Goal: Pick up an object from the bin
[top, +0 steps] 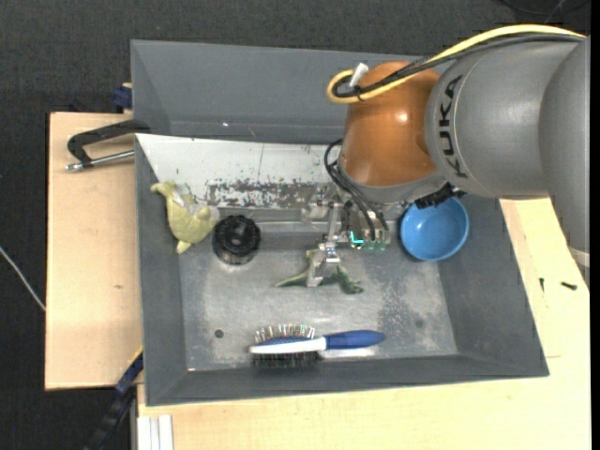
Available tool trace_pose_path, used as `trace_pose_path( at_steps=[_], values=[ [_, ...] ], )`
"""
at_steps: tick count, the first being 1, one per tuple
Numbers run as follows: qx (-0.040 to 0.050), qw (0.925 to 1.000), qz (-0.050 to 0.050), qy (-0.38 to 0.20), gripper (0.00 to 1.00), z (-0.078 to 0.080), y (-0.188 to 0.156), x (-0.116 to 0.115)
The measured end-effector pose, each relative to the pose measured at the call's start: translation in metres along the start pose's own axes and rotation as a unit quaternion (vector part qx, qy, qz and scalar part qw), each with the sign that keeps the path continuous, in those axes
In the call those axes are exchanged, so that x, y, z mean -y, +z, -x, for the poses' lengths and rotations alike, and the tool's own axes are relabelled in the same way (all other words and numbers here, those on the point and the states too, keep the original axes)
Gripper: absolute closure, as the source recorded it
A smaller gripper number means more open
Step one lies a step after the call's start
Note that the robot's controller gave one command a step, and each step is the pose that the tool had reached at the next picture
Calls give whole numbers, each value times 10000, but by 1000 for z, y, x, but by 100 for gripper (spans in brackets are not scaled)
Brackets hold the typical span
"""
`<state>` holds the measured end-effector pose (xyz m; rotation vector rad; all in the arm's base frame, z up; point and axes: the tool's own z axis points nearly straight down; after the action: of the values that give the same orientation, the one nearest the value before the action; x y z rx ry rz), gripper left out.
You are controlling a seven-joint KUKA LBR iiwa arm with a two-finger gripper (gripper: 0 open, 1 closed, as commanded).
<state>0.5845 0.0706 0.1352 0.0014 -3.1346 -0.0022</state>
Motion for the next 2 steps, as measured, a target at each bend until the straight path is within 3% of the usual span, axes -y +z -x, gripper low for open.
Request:
trace_pose_path(
  at_steps=[1,2],
  values=[
    [73,9998,-6,-167,0,-9,54,43],
    [53,9994,3,336,0,-20,34,51]
  ],
)
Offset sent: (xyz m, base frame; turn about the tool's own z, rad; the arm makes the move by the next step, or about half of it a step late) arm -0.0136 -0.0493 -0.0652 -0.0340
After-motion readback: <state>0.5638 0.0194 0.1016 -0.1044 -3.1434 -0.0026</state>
